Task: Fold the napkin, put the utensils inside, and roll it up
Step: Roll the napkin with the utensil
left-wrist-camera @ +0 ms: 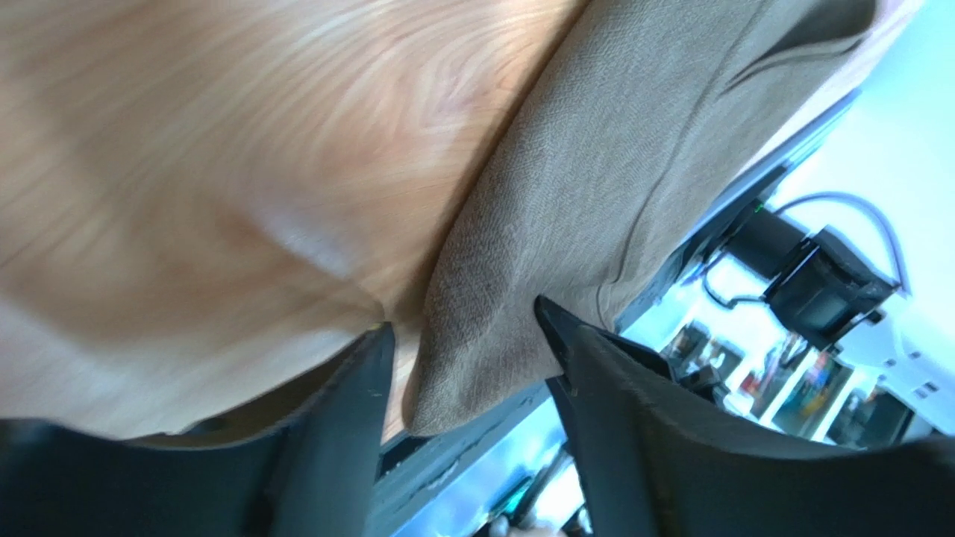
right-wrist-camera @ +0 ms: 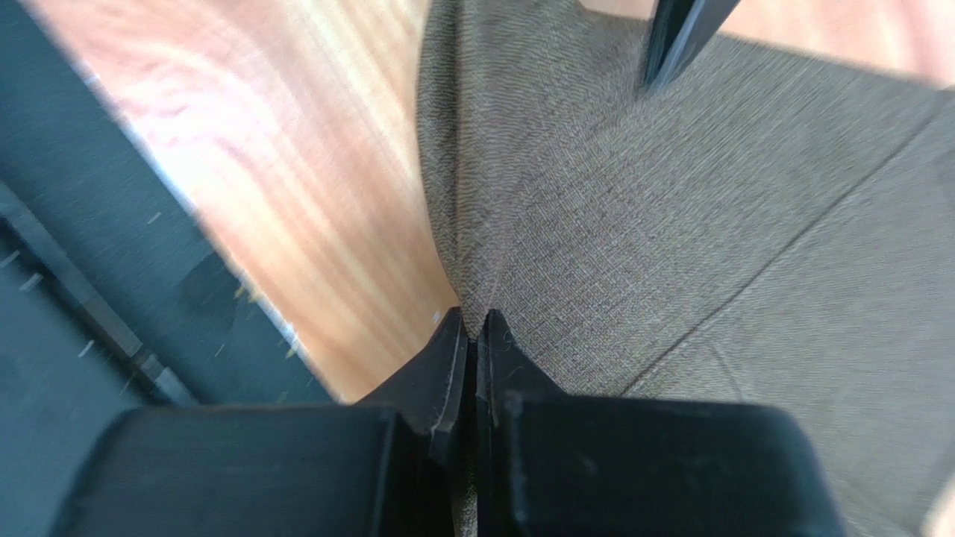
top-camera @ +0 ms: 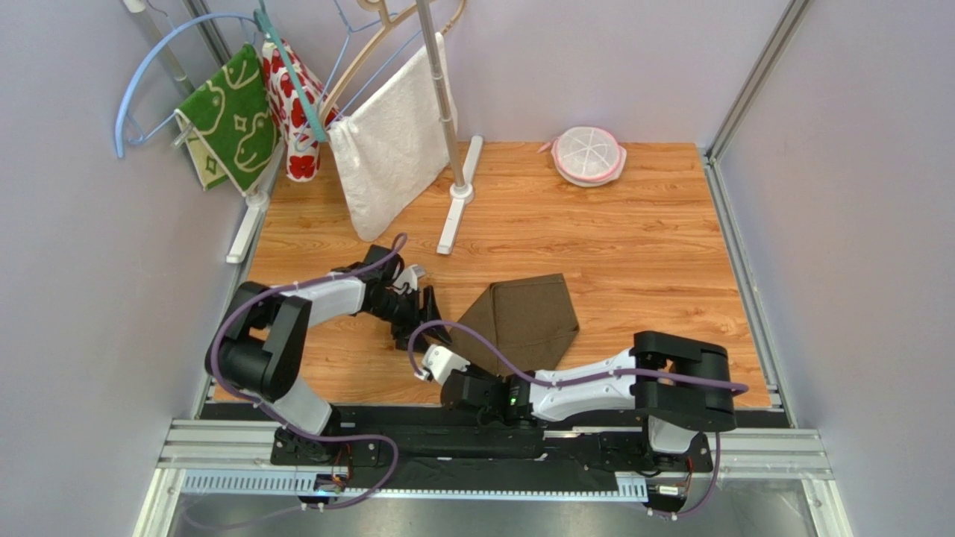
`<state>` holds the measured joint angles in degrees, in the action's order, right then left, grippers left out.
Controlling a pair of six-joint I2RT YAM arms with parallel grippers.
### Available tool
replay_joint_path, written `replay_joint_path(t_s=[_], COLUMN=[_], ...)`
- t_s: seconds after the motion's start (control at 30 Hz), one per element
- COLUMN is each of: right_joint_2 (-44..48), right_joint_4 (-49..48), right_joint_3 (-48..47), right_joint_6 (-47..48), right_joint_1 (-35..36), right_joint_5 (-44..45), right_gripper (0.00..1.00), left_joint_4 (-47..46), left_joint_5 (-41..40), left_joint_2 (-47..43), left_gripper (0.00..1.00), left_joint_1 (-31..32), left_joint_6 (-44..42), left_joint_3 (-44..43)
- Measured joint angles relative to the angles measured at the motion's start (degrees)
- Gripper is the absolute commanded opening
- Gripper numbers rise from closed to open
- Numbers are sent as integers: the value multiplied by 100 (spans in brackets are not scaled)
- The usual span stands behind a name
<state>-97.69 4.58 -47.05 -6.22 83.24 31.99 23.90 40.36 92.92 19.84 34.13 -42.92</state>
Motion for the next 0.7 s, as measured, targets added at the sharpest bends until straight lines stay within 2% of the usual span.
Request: replay_joint_path(t_s=[0.17, 0.37, 0.53, 0.7], right_joint_2=[581, 944, 966, 966], right_joint_4=[-22, -162, -304, -673], right_joint_3=[337, 514, 553, 717], right_joint_6=[-173, -341, -520, -848], right_joint_1=[-479, -1408, -2332, -3115], right_joint_5=[-1320, -3088, -4450, -5650], right_gripper=[0, 0, 0, 0], left_joint_4=[-304, -699, -1126, -1880], left_joint_5=[-358, -1263, -2006, -2249], left_joint_2=[-1027, -2391, -3279, -3587], left_gripper=[72, 72, 71, 71], left_joint_1=[-363, -374, -35, 365], left_joint_6=[219, 354, 238, -59], left_joint_3=[568, 946, 1152, 1447])
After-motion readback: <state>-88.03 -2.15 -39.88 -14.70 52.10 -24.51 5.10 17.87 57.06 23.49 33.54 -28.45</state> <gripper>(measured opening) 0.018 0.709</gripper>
